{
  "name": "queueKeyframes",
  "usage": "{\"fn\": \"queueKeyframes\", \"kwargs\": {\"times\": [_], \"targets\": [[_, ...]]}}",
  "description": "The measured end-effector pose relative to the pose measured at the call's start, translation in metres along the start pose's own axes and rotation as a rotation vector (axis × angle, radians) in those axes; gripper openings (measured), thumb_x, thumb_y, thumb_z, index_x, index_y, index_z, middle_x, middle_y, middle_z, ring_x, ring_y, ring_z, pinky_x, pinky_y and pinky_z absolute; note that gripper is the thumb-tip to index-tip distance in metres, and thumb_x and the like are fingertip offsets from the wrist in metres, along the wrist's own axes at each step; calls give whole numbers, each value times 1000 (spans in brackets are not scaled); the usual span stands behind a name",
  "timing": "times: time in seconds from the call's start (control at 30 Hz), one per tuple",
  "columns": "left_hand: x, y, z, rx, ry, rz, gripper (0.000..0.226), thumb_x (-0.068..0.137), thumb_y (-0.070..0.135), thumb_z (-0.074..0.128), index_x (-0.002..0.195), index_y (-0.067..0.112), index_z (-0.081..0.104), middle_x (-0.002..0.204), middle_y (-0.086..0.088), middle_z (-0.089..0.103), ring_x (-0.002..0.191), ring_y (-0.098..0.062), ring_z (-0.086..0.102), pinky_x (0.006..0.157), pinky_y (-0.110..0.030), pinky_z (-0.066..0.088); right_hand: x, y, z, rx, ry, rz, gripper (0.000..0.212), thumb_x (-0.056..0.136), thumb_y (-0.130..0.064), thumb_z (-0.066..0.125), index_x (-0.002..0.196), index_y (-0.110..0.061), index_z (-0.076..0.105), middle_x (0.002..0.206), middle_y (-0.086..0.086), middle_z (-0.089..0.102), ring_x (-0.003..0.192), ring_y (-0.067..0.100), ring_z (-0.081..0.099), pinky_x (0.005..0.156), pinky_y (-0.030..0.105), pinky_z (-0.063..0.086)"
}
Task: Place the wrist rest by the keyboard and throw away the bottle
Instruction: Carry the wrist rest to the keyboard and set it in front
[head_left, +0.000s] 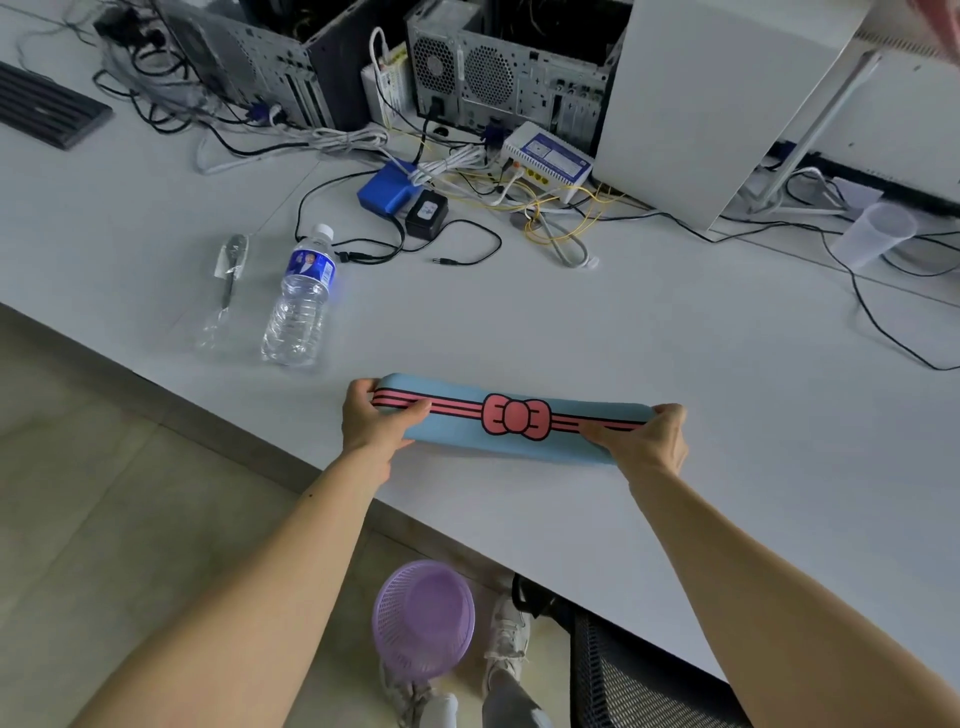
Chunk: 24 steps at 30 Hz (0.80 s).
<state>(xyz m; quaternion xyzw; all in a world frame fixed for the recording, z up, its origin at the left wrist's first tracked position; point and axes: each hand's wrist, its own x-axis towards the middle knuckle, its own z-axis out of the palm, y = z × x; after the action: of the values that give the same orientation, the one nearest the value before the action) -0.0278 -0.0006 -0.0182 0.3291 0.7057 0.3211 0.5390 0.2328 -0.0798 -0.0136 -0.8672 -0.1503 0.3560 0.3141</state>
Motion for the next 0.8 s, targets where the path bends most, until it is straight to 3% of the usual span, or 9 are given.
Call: {"fn": "queueKeyframes", "kwargs": {"times": [0.23,0.4,0.57,0.8], "targets": [[-7,22,-25,-89,28,2,56,69,3,83,113,11,49,113,-11,61,101,-29,64,75,-41,56,-10,-30,4,8,-30,-63,79,54,-25,94,114,-9,45,102,5,50,89,22,51,73,30,44],[-10,32,-56,-132,71,7,56,70,5,82,116,11,50,110,-8,61,97,-25,63,63,-32,52,-26,-52,21,-36,-65,-99,78,53,-29,93,114,-9,49,104,6,51,93,23,50,74,30,43],[-1,41,-103,-151,93,32,60,71,7,82,121,10,49,113,-7,60,102,-26,62,74,-39,54,-55,-75,50,-36,-67,-136,78,52,-30,93,113,-8,51,107,8,56,93,23,53,73,32,47],[23,51,-201,-165,52,99,54,72,10,82,115,14,49,116,-8,61,104,-27,63,75,-37,56,-123,-95,115,-11,-53,-161,80,52,-31,93,117,-7,52,113,9,59,91,22,54,72,31,47]]}}
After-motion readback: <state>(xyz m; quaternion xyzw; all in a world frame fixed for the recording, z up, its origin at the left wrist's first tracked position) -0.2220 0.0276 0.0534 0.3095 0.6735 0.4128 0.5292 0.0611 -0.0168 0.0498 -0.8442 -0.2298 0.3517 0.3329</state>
